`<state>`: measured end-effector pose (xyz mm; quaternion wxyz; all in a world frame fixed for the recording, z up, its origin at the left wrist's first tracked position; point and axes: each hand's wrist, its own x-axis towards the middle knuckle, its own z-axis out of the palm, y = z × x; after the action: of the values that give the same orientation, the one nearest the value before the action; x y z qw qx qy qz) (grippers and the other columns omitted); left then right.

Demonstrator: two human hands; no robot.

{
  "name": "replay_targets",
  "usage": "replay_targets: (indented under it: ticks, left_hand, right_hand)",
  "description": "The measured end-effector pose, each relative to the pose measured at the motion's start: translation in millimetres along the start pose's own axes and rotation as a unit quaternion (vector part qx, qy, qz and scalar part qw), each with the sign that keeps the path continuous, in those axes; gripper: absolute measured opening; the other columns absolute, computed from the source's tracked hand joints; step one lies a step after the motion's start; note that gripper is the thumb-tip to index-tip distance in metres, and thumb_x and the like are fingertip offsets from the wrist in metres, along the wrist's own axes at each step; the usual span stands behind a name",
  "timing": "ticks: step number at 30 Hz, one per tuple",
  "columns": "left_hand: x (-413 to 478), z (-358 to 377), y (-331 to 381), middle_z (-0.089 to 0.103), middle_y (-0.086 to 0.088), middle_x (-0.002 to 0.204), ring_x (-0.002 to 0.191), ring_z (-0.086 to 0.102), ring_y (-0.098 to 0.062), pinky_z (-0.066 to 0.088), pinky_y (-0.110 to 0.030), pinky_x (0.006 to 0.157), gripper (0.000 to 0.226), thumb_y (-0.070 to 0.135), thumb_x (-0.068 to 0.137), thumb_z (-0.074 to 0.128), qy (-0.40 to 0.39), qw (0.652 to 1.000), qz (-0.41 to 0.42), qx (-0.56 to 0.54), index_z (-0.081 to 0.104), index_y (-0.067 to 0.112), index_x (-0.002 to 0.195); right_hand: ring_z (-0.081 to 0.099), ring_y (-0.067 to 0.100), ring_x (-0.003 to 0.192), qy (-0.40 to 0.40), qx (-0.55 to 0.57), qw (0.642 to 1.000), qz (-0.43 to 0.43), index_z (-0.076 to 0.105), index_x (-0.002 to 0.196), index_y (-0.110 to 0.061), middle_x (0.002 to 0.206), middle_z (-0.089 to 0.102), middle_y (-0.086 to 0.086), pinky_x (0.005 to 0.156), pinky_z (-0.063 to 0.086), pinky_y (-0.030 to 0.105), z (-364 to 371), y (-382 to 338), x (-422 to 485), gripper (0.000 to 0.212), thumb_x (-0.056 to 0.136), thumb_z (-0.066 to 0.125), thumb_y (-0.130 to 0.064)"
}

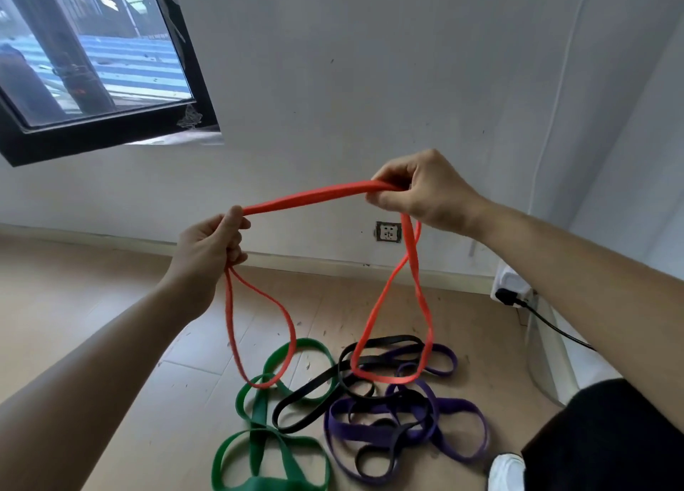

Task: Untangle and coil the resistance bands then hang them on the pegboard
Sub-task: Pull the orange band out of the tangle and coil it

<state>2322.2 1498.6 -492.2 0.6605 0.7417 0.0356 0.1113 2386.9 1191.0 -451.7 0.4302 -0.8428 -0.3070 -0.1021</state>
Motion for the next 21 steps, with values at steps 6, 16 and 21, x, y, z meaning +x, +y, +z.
replay_targets:
  ticks: [6, 16, 21]
  left_hand:
    - [4.0, -13.9, -14.0, 0.053, 0.0, 0.071, 0.071, 0.049, -0.019, 0.045, -0.04, 0.085, 0.03, 0.034, 0.087, 0.066, -0.084, 0.996, -0.041, 0.003, 0.078, 0.01, 0.099]
    - [2.8, 14.2, -7.8, 0.056, 0.002, 0.068, 0.064, 0.053, -0.012, 0.047, -0.026, 0.071, 0.098, 0.071, 0.041, 0.089, -0.194, 0.977, -0.051, 0.065, 0.071, 0.002, 0.109]
    - [-0.5, 37.6, 0.1, 0.056, 0.005, 0.066, 0.064, 0.053, -0.013, 0.051, -0.024, 0.069, 0.067, 0.06, 0.068, 0.082, -0.218, 0.974, -0.024, 0.062, 0.073, 0.006, 0.106]
  right_hand:
    - [0.066, 0.026, 0.074, -0.08, 0.099, 0.988, 0.089, 0.078, 0.095, -0.008, 0.08, 0.073, 0.013, 0.074, 0.057, 0.046, 9.5, 23.4, -6.4, 0.021, 0.086, 0.078, -0.027]
    - [0.054, 0.021, 0.068, -0.088, 0.196, 0.969, 0.12, 0.075, 0.099, 0.003, 0.077, 0.058, 0.014, 0.062, 0.053, 0.028, 25.2, 19.0, -6.0, 0.022, 0.091, 0.073, -0.018]
    - [0.057, 0.016, 0.067, -0.136, 0.158, 0.972, 0.107, 0.078, 0.096, -0.007, 0.073, 0.064, 0.004, 0.062, 0.053, 0.024, 36.4, 10.5, -4.6, 0.016, 0.09, 0.074, -0.021]
